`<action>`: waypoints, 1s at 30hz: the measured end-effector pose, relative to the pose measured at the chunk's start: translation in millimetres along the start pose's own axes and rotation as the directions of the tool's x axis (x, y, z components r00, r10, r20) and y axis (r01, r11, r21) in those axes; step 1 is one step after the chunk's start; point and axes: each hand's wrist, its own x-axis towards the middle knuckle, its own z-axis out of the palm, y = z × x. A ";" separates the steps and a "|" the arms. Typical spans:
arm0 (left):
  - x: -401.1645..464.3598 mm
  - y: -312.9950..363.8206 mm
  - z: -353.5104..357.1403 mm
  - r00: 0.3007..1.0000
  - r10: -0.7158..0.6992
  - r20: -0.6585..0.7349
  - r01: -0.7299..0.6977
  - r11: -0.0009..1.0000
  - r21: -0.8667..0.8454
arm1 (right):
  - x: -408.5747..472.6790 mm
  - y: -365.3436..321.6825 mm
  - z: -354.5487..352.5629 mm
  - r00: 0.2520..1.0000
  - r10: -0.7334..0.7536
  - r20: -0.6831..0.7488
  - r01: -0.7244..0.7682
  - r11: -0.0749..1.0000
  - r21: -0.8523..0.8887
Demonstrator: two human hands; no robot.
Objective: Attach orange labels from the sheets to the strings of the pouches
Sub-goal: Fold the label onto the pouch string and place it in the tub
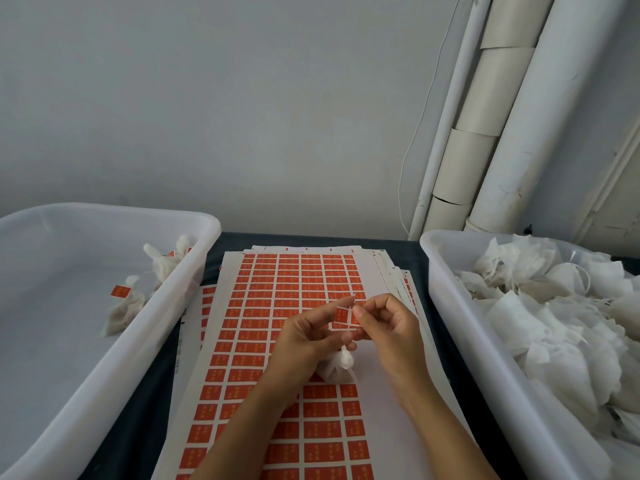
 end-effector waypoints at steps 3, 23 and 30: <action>0.0 -0.2 0.0 1.000 0.002 0.002 -0.002 1.000 0.004 | -0.1 -0.1 -0.2 1.000 0.000 -0.002 0.000 1.000 -0.007; -0.2 -1.8 -0.5 0.999 0.025 0.020 -0.025 0.999 0.025 | 1.2 -0.3 -0.2 0.999 0.041 0.024 -0.038 0.994 -0.106; -1.8 -0.1 0.9 0.998 0.052 0.032 -0.053 0.998 0.044 | 1.6 -2.1 -1.8 0.997 0.066 0.052 -0.055 0.983 -0.176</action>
